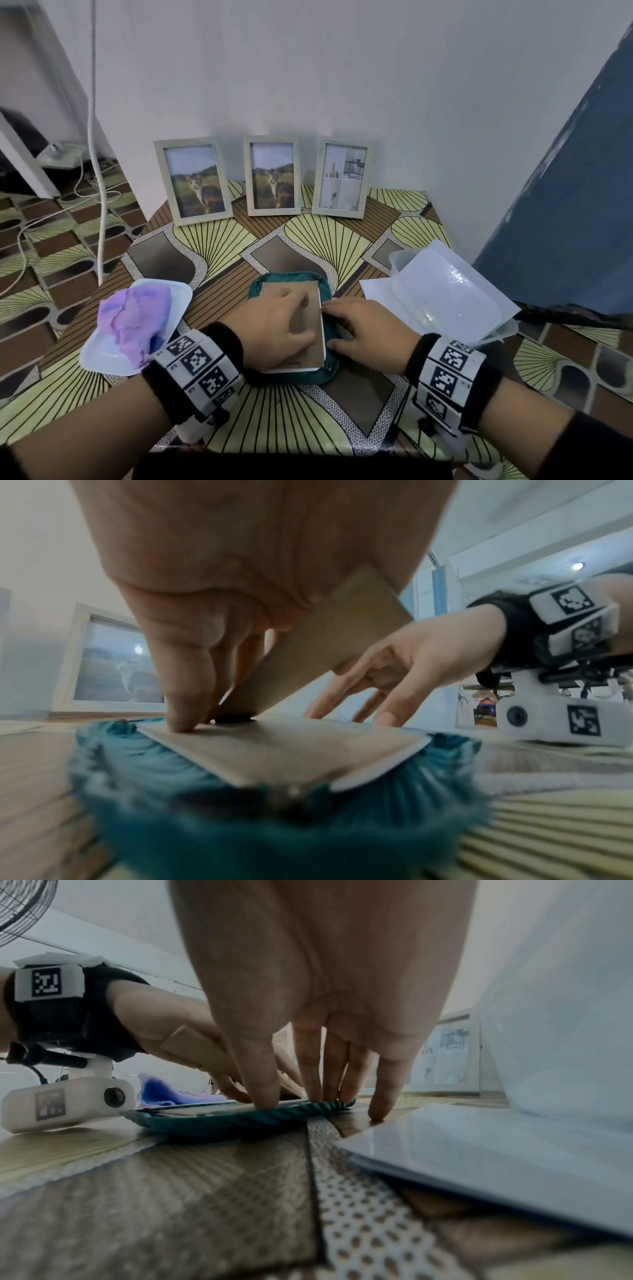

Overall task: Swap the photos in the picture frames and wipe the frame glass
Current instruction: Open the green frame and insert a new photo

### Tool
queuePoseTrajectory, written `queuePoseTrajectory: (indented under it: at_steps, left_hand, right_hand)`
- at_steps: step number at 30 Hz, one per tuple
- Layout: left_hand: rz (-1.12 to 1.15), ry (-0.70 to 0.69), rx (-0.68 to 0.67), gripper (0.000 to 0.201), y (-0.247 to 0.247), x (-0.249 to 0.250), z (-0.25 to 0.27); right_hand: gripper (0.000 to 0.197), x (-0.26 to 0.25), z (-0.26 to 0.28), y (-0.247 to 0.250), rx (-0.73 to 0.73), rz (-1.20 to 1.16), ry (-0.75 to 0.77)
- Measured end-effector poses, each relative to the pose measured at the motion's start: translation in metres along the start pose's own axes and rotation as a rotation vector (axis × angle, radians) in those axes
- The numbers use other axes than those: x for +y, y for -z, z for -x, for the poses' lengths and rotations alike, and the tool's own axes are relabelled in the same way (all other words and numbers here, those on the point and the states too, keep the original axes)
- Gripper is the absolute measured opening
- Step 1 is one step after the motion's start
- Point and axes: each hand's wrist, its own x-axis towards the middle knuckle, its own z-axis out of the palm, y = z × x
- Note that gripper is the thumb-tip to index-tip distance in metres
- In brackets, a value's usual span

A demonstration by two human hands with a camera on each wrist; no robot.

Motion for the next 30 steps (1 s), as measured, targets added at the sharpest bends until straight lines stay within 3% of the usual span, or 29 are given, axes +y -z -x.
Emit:
queuePoseTrajectory:
  at_steps: [4, 10, 15, 21, 25, 30]
  left_hand:
    - [-0.027, -0.018, -0.046, 0.044, 0.0, 0.002, -0.003]
    - [0.26, -0.064, 0.067, 0.041, 0.008, -0.008, 0.002]
    - [0.129, -0.059, -0.01, 0.04, 0.003, -0.006, -0.001]
    - [0.093, -0.041, 0.04, 0.036, 0.001, -0.007, 0.0]
    - [0.208, 0.028, 0.096, 0.021, 0.003, -0.009, 0.0]
    - [0.317, 0.066, 0.065, 0.022, 0.007, -0.012, 0.001]
  right_hand:
    - [0.042, 0.0, -0.001, -0.002, -0.005, 0.022, 0.003]
    - [0.028, -0.007, -0.001, -0.007, 0.02, 0.092, -0.056]
    - [0.04, -0.01, -0.005, -0.004, -0.007, 0.094, -0.05]
    - [0.039, -0.008, -0.004, -0.004, -0.011, 0.09, -0.042]
    - [0.036, -0.01, -0.004, -0.002, 0.018, 0.051, -0.071]
    - [0.045, -0.01, -0.007, -0.002, -0.029, 0.087, -0.065]
